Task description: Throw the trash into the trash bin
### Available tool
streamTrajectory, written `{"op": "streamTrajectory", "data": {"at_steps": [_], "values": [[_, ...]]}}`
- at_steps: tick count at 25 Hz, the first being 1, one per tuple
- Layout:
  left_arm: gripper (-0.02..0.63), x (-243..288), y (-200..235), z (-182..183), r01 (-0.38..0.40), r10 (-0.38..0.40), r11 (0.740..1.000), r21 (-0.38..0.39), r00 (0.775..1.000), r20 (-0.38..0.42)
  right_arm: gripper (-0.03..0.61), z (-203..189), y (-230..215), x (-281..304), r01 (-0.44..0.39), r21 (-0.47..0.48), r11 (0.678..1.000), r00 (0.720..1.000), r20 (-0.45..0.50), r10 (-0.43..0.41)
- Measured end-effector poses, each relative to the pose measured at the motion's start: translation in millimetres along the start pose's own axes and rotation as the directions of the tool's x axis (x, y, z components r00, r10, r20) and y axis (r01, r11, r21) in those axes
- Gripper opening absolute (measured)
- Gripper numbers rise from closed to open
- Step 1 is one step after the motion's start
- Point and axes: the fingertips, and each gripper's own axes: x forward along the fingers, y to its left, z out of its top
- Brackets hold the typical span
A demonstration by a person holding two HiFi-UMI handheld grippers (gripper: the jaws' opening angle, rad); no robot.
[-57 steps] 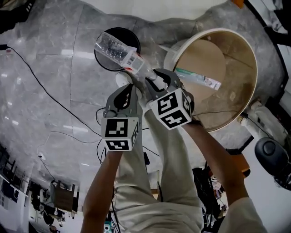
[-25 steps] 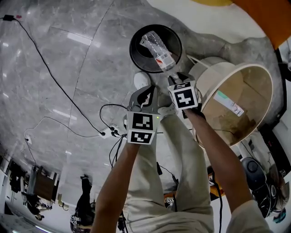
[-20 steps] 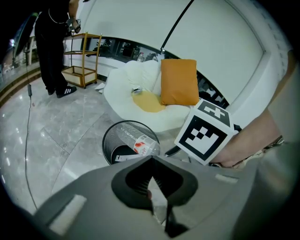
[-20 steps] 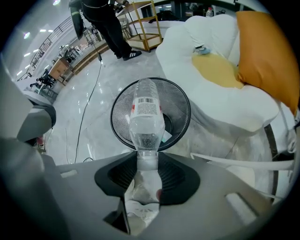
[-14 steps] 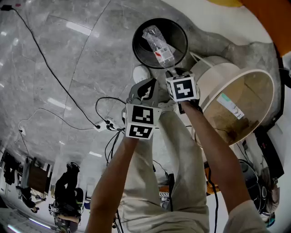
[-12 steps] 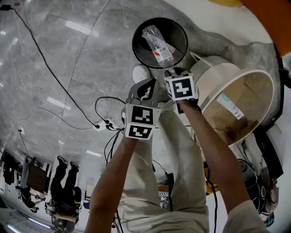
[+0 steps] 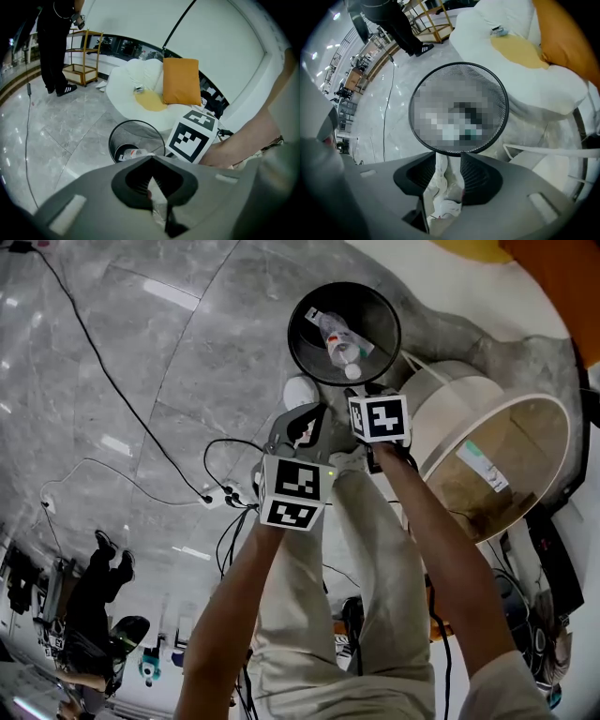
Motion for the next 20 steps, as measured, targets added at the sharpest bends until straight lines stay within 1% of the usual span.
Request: {"op": "streamTrajectory", "data": {"at_steps": [6, 9, 12, 14, 15, 18, 20], "values": [[0.002, -2.4, 1.4, 3.8, -0.014, 0.014, 1.000, -0.012, 1.000, 0.004, 0.175, 0.8, 5.9, -8.0, -0.005, -0.052, 0.999, 1.000, -0.005, 0.005], [0.002, -3.6, -3.5, 7.1, -0.010, 0.010, 1.000, -0.004, 1.000, 0.008, 0.146, 3.5, 5.8, -14.8, -0.008, -0.057, 0.998, 1.000, 0.011, 0.008], [0.002, -5.3, -6.8, 13.2, -0.009, 0.009, 1.000, 0.006, 1.000, 0.014, 0.104, 11.8, 5.4, -25.9, -0.015, -0.056, 0.998, 0.998, 0.066, 0.019], [0.002, -6.8, -10.1, 18.5, -0.007, 0.007, 1.000, 0.015, 1.000, 0.020, 0.044, 15.4, 4.9, -36.6, -0.024, -0.054, 0.998, 0.996, 0.086, 0.028], [0.002, -7.8, -12.7, 20.7, -0.005, 0.005, 1.000, 0.019, 1.000, 0.021, 0.026, 15.0, 5.9, -41.4, -0.036, -0.057, 0.998, 0.995, 0.087, 0.041], [0.002, -9.3, -20.1, 28.1, -0.001, 0.000, 0.999, 0.034, 1.000, 0.027, 0.026, 15.3, 6.9, -53.5, -0.068, -0.074, 0.995, 0.991, 0.110, 0.076], [0.002, -9.0, -23.3, 34.2, 0.001, -0.002, 0.999, 0.045, 0.999, 0.032, 0.026, 20.6, 3.8, -65.0, -0.081, -0.052, 0.995, 0.986, 0.145, 0.088]]}}
